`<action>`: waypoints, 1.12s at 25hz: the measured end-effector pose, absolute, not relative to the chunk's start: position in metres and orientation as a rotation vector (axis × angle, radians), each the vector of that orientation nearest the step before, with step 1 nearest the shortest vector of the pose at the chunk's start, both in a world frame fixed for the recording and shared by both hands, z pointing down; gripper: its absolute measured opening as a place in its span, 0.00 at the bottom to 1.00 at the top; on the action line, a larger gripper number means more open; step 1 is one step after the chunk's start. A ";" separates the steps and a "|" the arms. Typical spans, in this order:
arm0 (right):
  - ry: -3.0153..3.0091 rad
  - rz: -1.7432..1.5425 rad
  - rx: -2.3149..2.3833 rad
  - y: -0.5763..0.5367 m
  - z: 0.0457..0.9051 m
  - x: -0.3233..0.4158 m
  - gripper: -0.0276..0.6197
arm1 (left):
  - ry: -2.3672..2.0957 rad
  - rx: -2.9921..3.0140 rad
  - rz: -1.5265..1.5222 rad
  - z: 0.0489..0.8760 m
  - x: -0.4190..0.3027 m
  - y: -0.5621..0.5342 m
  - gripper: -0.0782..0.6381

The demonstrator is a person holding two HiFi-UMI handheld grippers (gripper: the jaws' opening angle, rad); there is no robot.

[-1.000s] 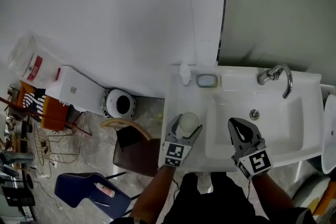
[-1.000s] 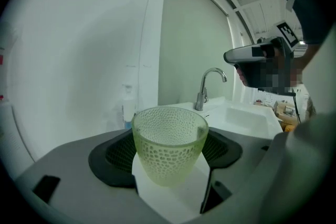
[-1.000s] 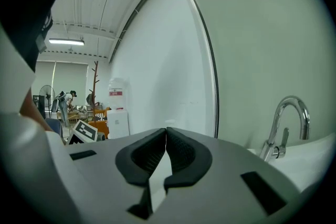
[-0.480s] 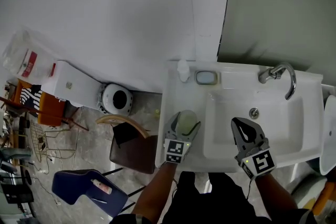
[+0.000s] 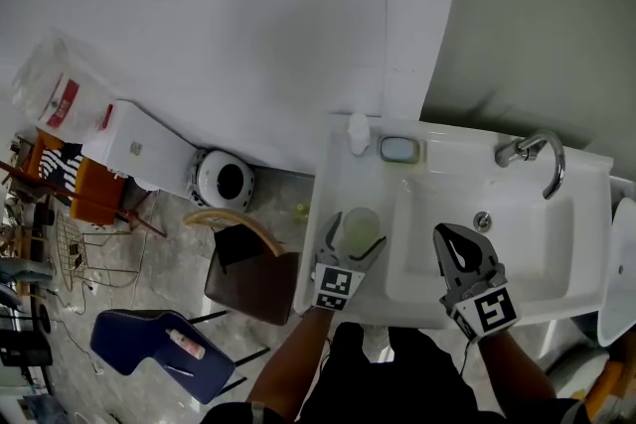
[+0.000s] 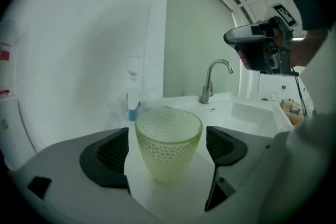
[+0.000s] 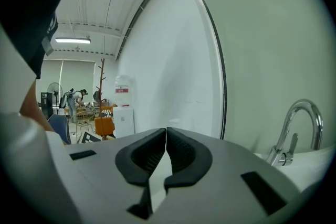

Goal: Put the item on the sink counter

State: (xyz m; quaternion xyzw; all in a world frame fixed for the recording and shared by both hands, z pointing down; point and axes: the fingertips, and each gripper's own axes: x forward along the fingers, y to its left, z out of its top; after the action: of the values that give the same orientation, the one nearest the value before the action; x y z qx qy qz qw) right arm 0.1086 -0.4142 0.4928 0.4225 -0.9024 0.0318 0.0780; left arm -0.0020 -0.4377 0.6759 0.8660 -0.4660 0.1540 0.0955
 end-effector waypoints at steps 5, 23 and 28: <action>-2.757 0.089 1.280 -0.416 0.473 0.097 0.07 | -1.406 2.622 0.370 0.620 -0.018 -0.426 0.74; -2.912 -0.012 1.216 -0.404 0.425 0.082 0.08 | -1.616 2.721 0.140 0.472 -0.022 -0.411 0.36; -2.939 -0.005 1.248 -0.403 0.415 0.086 0.08 | -1.672 2.718 0.051 0.450 -0.024 -0.410 0.25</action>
State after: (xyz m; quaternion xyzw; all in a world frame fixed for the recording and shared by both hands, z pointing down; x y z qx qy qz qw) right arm 0.0860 -0.4030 0.4149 0.3907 -0.9202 -0.0017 -0.0256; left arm -0.0244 -0.4101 0.4500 0.8513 -0.5238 0.0160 -0.0250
